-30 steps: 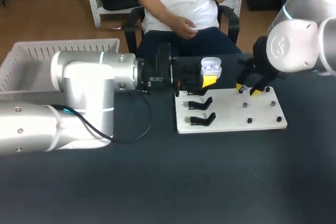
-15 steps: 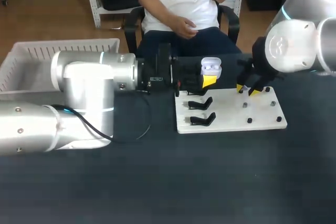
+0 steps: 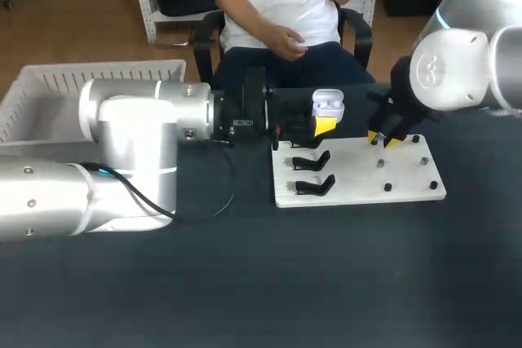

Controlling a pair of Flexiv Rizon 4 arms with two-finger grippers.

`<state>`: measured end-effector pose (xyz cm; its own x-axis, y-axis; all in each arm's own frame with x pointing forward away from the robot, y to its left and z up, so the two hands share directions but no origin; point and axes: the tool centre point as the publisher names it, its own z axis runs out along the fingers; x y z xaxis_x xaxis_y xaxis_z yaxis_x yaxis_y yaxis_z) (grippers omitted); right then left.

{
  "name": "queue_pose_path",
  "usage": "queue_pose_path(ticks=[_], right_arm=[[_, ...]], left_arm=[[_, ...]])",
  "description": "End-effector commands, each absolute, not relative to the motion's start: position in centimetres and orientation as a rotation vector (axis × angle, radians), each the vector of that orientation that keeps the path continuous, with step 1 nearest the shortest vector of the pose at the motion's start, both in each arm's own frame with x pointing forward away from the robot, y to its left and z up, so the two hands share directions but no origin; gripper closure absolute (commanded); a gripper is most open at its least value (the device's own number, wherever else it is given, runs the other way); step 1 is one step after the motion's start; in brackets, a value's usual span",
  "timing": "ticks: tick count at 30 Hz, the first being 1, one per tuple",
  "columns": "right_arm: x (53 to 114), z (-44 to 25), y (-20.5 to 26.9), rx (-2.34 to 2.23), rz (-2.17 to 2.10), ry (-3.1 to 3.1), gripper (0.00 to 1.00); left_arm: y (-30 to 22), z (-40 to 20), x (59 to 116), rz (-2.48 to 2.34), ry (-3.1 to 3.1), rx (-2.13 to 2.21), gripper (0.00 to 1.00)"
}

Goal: Pick up each earbud case from the left stands, insert the matching earbuds, close the lid, and place the case in the box.

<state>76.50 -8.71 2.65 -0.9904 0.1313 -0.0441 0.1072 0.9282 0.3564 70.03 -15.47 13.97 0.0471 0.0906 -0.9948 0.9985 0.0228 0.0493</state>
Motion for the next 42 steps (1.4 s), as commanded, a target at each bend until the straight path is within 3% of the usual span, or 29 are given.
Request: queue_pose_path(ticks=[1,12,15,28,42], right_arm=[[76.5,2.7,-8.6,0.190,0.549,3.020,0.75],[76.5,2.4,-8.7,0.199,0.541,3.031,0.90],[76.5,2.3,-8.7,0.203,0.537,3.034,1.00],[75.9,5.6,-9.3,0.180,0.573,3.037,1.00],[70.9,13.3,-7.9,-0.241,0.528,3.094,1.00]], left_arm=[[-15.5,13.9,70.0,-1.108,1.249,1.275,1.00],[-15.5,13.9,70.0,-1.108,1.249,1.275,1.00],[-15.5,13.9,70.0,-1.108,1.249,1.275,1.00],[-15.5,13.9,70.0,-1.108,1.249,1.275,1.00],[-15.5,13.9,70.0,-1.108,1.249,1.275,1.00]])
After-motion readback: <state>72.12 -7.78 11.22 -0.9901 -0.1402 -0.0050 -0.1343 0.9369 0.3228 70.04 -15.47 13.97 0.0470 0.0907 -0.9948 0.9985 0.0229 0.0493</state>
